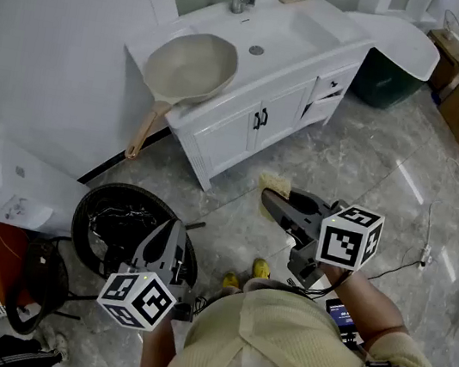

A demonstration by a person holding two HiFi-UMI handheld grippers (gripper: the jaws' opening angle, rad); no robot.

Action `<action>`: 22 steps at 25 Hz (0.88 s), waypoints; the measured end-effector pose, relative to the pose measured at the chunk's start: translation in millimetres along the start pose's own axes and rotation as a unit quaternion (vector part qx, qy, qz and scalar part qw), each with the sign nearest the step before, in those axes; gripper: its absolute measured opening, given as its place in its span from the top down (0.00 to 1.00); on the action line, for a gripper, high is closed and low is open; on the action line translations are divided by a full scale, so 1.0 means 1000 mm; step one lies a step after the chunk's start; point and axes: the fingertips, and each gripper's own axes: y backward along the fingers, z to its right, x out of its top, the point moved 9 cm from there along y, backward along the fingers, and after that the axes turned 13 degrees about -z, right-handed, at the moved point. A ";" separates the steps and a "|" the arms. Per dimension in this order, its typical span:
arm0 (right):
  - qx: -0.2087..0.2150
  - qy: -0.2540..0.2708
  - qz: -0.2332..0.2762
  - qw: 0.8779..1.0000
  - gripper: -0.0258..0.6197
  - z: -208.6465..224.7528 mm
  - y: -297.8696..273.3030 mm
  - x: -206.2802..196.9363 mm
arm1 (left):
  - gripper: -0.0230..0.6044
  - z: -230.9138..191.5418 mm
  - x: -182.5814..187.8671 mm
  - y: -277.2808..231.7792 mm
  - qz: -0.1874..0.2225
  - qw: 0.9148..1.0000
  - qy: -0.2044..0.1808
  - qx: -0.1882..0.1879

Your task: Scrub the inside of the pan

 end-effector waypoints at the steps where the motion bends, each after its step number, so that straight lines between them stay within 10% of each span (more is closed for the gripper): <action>1: 0.001 -0.001 -0.001 1.000 0.85 0.002 0.000 0.002 | 0.84 0.001 0.001 -0.001 0.001 1.000 0.001 0.001; 22: 0.048 0.007 -0.046 0.998 0.85 0.064 0.004 0.034 | 0.84 0.031 0.010 -0.043 0.039 0.998 -0.001 0.052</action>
